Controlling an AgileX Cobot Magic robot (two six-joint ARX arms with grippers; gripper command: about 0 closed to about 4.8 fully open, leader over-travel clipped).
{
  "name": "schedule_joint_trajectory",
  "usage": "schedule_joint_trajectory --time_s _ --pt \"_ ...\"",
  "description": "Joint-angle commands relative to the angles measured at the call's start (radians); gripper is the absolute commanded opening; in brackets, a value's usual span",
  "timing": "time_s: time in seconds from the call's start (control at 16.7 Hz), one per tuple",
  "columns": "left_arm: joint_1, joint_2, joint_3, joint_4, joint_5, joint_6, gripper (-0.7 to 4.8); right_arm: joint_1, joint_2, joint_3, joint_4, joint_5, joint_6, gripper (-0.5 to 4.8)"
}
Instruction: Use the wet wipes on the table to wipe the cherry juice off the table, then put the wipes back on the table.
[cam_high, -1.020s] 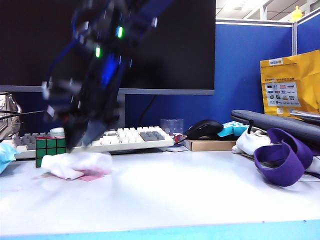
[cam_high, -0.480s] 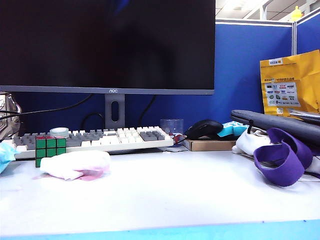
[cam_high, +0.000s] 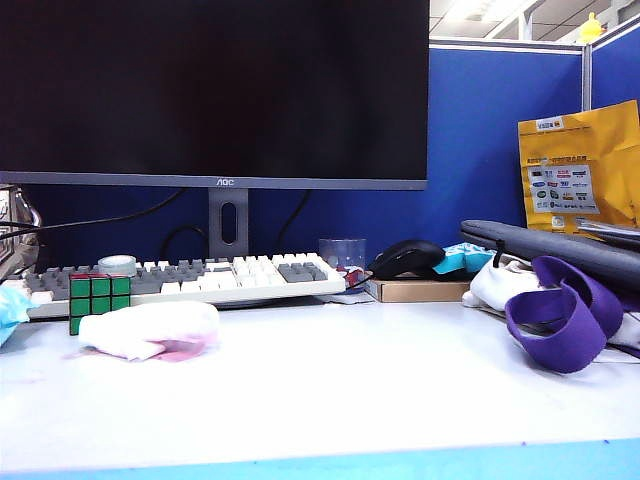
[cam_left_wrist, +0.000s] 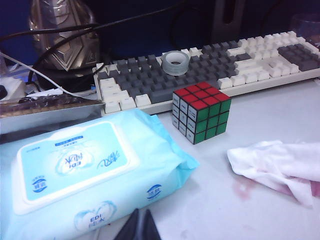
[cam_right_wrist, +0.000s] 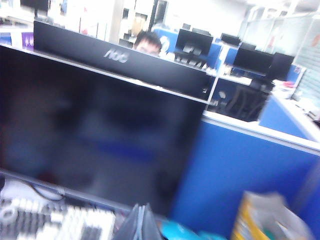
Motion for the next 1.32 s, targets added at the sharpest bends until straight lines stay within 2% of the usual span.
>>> schedule_joint_trajectory --time_s 0.06,0.12,0.18,0.3,0.54,0.6,0.66,0.78,0.9,0.96,1.08,1.14,1.2,1.32 --pt "0.001 -0.003 -0.001 -0.013 -0.003 0.0 0.23 0.001 -0.168 0.0 -0.301 -0.002 0.011 -0.01" --pt "0.001 -0.003 -0.001 -0.013 -0.003 0.0 0.23 0.001 -0.248 -0.002 -0.456 -0.003 0.075 -0.01" --pt "0.001 -0.003 -0.001 -0.013 -0.003 0.0 0.23 0.001 -0.29 -0.007 -0.533 -0.003 0.093 -0.01" --pt "0.001 -0.003 -0.001 -0.013 -0.003 0.0 0.23 0.002 -0.399 -0.109 -0.532 -0.003 0.092 -0.01" --pt "0.001 -0.003 -0.001 -0.013 -0.003 0.0 0.23 -0.001 -0.72 -0.732 0.054 -0.022 0.087 -0.01" --pt "0.001 -0.003 -0.001 -0.013 -0.003 0.0 0.23 -0.003 -0.802 -0.974 0.238 -0.071 0.082 -0.01" --pt "0.001 -0.003 -0.001 -0.013 -0.003 0.0 0.23 -0.021 -0.84 -1.145 0.335 -0.109 0.084 -0.01" --pt "0.001 -0.003 -0.001 -0.013 -0.003 0.0 0.23 -0.09 -0.867 -1.39 0.466 -0.207 0.108 -0.01" --pt "0.001 -0.003 -0.001 -0.013 -0.003 0.0 0.23 -0.175 -0.88 -1.567 0.629 -0.257 0.145 -0.01" --pt "0.001 -0.003 -0.001 -0.013 -0.003 0.0 0.23 -0.255 -0.905 -1.691 0.762 -0.298 0.171 -0.01" --pt "0.001 -0.003 -0.001 -0.013 -0.003 0.0 0.23 -0.364 -0.955 -1.806 0.831 -0.309 0.201 -0.01" --pt "0.001 -0.003 -0.001 -0.013 -0.003 0.0 0.23 -0.409 -0.981 -1.84 0.83 -0.326 0.228 -0.01" --pt "0.001 -0.003 -0.001 -0.013 -0.003 0.0 0.23 -0.494 -1.036 -1.898 0.824 -0.343 0.304 -0.01" --pt "0.001 -0.003 -0.001 -0.013 -0.003 0.0 0.23 -0.568 -1.076 -1.946 0.803 -0.343 0.334 -0.01"
